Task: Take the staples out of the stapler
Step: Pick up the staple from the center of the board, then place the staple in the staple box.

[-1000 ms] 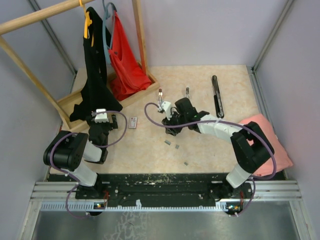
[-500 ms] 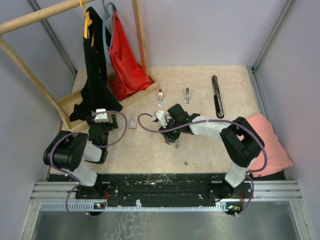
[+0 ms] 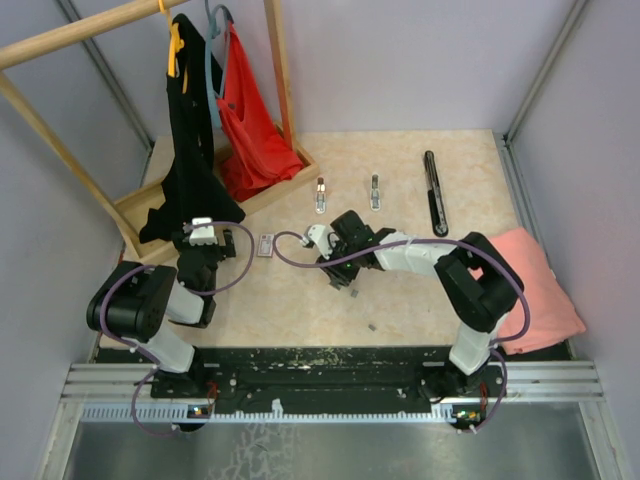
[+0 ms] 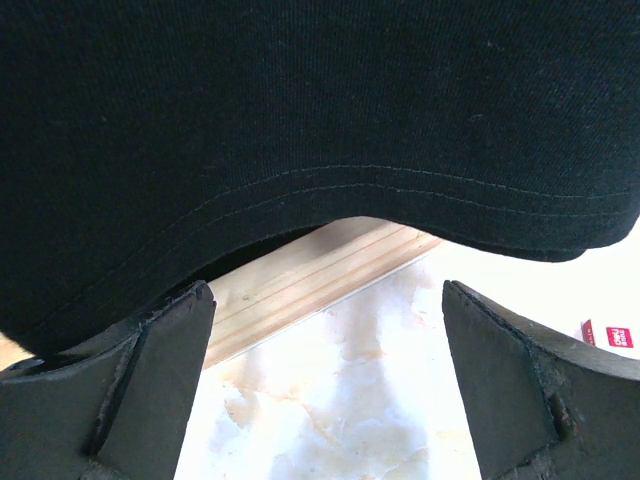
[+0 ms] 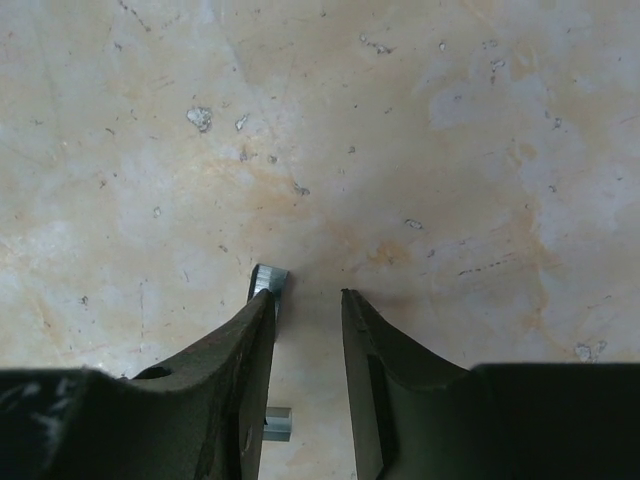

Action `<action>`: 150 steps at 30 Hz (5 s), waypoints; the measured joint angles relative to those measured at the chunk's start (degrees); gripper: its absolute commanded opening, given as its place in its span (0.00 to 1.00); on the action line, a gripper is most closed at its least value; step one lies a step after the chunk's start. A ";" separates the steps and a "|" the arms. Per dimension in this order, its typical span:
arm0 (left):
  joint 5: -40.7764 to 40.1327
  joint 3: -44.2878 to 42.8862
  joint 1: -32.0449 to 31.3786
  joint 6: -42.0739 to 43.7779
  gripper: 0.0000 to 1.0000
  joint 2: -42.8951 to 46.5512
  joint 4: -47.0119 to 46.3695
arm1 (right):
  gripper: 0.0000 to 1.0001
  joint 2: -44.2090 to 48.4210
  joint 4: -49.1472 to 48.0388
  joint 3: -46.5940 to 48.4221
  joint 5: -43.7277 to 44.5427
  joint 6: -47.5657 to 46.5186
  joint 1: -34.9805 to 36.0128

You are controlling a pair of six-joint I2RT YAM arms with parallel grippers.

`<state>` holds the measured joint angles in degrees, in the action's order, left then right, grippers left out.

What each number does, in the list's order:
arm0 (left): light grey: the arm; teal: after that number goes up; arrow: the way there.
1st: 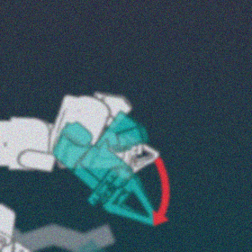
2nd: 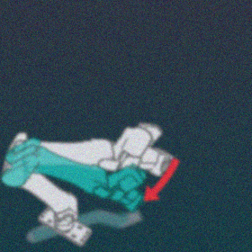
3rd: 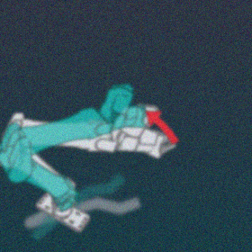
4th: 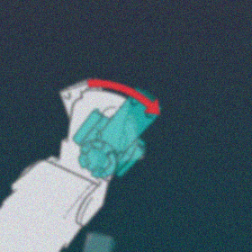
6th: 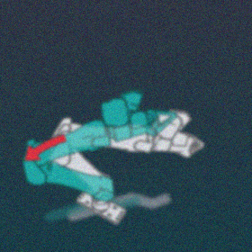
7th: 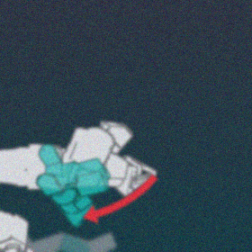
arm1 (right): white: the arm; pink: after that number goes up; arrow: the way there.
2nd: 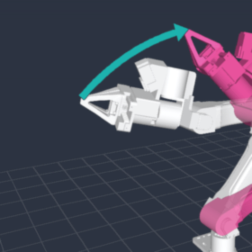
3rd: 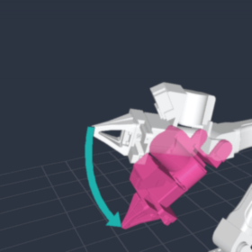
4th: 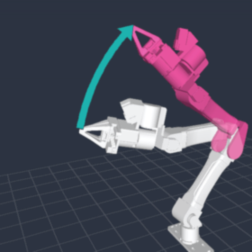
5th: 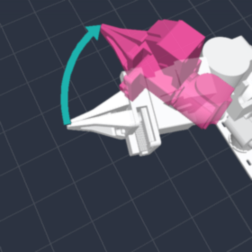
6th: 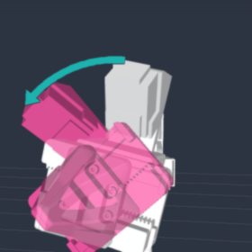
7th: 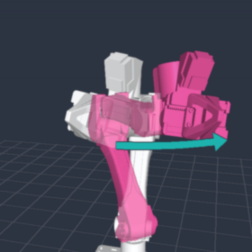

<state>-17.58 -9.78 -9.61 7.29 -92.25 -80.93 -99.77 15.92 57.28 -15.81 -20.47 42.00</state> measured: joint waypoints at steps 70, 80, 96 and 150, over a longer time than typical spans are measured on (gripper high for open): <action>0.00 0.00 0.00 0.00 1.00 0.00 0.00 | 0.00 9.68 -6.56 -0.61 7.65 10.27 -17.09; 0.00 0.00 0.00 0.00 1.00 0.00 0.00 | 0.00 10.27 -7.52 -1.51 8.87 11.58 -19.56; 0.00 0.00 0.00 0.00 1.00 0.00 0.00 | 0.00 10.75 -10.78 -4.02 12.55 14.64 -23.80; 0.02 0.00 0.00 0.00 1.00 0.00 0.00 | 0.00 2.49 -11.54 -4.42 11.89 17.68 -26.05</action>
<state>-17.56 -9.78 -9.61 7.29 -92.25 -80.93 -97.27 4.38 52.86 -3.92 -2.79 15.94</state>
